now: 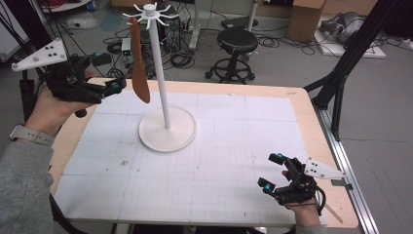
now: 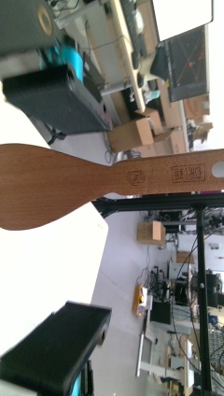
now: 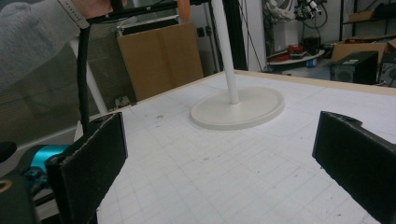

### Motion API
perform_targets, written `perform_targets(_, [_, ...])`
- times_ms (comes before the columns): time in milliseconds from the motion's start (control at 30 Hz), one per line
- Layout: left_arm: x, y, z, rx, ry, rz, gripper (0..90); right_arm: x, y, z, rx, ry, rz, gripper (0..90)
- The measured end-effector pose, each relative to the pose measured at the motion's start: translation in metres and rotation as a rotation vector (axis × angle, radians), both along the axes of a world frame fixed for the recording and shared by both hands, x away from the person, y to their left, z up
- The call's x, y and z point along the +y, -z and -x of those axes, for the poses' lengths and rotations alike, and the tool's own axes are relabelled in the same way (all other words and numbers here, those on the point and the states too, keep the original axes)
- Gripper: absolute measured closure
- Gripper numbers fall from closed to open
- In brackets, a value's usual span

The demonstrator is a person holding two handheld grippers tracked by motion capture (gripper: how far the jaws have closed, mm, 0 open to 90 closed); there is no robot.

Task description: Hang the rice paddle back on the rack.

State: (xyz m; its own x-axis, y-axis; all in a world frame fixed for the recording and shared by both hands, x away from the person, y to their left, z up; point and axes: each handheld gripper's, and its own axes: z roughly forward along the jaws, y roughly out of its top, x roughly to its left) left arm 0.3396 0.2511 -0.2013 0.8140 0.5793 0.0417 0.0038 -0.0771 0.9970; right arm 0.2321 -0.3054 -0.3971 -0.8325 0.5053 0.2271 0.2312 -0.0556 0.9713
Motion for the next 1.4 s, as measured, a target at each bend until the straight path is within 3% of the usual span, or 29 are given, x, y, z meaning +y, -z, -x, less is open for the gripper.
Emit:
perform_targets(133, [0.005, 0.008, 0.004, 0.034, -0.009, 0.032, 4.3, 0.000, 0.000, 0.003, 0.000, -0.002, 0.006, 2.1])
perform_targets(267, [0.007, 0.017, 0.008, 0.044, -0.029, 0.000, 1.7, 0.001, -0.003, 0.006, -0.007, -0.001, 0.010, 2.1])
perform_targets(367, [0.009, 0.023, 0.014, 0.032, -0.032, 0.006, 1.7, 0.002, -0.005, 0.007, -0.007, -0.005, 0.006, 2.1])
perform_targets(500, [0.007, 0.030, 0.026, -0.007, -0.045, -0.027, 1.7, 0.004, -0.005, 0.006, -0.012, -0.007, 0.012, 2.1])
perform_targets(600, [0.007, 0.036, 0.036, -0.029, -0.019, 0.000, 1.7, 0.006, -0.004, 0.005, -0.010, -0.010, 0.016, 2.1])
perform_targets(667, [0.007, 0.040, 0.041, -0.037, -0.015, -0.009, 1.7, 0.008, -0.005, 0.004, -0.013, -0.017, 0.018, 2.1])
perform_targets(833, [0.005, 0.056, 0.049, 0.010, -0.015, -0.043, 1.8, 0.015, -0.007, 0.003, -0.023, -0.027, 0.022, 2.1])
perform_targets(933, [0.004, 0.066, 0.054, 0.009, -0.008, -0.069, 1.8, 0.018, -0.007, 0.002, -0.022, -0.037, 0.032, 2.1])
perform_targets(1400, [0.006, 0.104, 0.069, 0.041, 0.011, -0.031, 1.8, 0.021, -0.009, -0.001, -0.025, -0.045, 0.030, 2.1])
